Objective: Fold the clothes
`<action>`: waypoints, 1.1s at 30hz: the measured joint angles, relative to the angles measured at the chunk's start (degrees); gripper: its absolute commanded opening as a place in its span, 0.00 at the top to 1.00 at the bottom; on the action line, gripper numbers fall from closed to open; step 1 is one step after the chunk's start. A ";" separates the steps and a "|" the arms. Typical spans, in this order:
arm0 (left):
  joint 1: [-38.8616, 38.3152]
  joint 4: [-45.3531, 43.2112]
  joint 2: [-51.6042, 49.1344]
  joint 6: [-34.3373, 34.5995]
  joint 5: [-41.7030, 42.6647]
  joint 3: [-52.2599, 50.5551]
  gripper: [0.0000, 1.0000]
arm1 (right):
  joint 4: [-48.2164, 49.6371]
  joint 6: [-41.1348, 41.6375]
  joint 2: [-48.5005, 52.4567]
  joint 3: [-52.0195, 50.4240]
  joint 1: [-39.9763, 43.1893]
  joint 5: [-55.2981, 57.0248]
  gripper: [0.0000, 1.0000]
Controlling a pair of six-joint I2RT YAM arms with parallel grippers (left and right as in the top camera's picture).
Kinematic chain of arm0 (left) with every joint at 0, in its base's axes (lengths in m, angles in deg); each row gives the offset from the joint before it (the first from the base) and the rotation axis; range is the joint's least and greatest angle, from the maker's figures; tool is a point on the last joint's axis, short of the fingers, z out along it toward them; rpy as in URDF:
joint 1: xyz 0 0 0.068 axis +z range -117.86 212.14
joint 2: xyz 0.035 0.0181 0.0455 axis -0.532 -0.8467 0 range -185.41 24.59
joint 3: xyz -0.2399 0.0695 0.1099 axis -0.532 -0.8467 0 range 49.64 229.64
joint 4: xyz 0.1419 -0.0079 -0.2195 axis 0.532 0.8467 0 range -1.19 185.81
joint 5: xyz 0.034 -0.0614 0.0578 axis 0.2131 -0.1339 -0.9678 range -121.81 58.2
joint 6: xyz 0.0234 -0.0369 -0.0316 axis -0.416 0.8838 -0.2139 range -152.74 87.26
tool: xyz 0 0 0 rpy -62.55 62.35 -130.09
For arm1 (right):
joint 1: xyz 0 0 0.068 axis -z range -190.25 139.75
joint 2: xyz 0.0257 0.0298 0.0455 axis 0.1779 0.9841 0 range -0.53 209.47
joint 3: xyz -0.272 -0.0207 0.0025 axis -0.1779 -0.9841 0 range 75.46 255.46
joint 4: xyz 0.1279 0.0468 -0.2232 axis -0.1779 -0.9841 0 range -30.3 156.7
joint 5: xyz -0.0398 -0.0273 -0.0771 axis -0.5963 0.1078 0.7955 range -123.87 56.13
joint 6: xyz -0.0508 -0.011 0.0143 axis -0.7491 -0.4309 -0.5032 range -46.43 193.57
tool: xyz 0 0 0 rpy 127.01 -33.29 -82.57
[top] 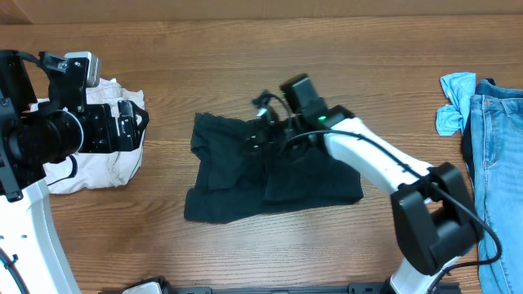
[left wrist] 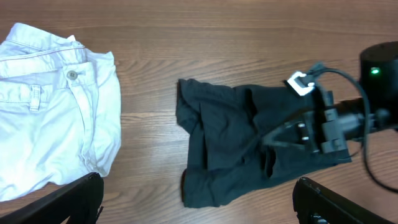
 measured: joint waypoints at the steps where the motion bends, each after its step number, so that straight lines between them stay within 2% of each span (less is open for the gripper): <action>1: 0.00 -0.28 0.00 0.00 0.11 0.00 0.00 | -4.87 -1.03 -0.17 0.09 1.62 0.39 0.95; 4: 0.00 -0.48 -0.07 0.00 0.42 0.00 0.00 | -17.25 -3.74 -0.17 -0.20 4.83 6.56 0.94; 6: 0.00 0.00 -1.11 0.70 -0.09 -0.04 0.00 | -23.56 -5.07 -0.17 -0.83 4.35 15.91 0.94; 9: 0.00 -0.17 -3.69 3.98 -1.79 -2.64 0.00 | -21.88 -5.77 -0.17 -4.00 1.42 21.99 0.94; 12: 0.00 -1.09 -9.84 7.87 -1.99 -9.60 0.00 | -21.68 -6.08 -0.17 -8.96 -3.72 24.72 0.96; 17: 0.00 -4.90 -15.87 8.70 -0.33 -20.68 0.00 | -24.33 -10.40 -1.22 -9.09 -7.74 24.28 0.96; 19: 0.00 -10.27 -17.90 8.90 1.33 -26.40 0.00 | -25.00 -11.28 -4.57 -8.98 -8.13 25.75 0.95; 23: -0.57 -20.46 -18.29 9.18 4.35 -35.36 0.00 | -25.40 -12.31 -15.80 -6.45 -6.05 30.42 0.76; 28: -3.72 -33.59 -18.29 9.86 5.51 -46.40 0.00 | -25.88 -12.52 -26.73 -3.85 0.04 33.35 0.74; 33: -10.95 -49.90 -18.38 11.69 4.42 -54.71 0.00 | -27.91 -12.57 -27.74 -3.85 3.76 34.40 0.74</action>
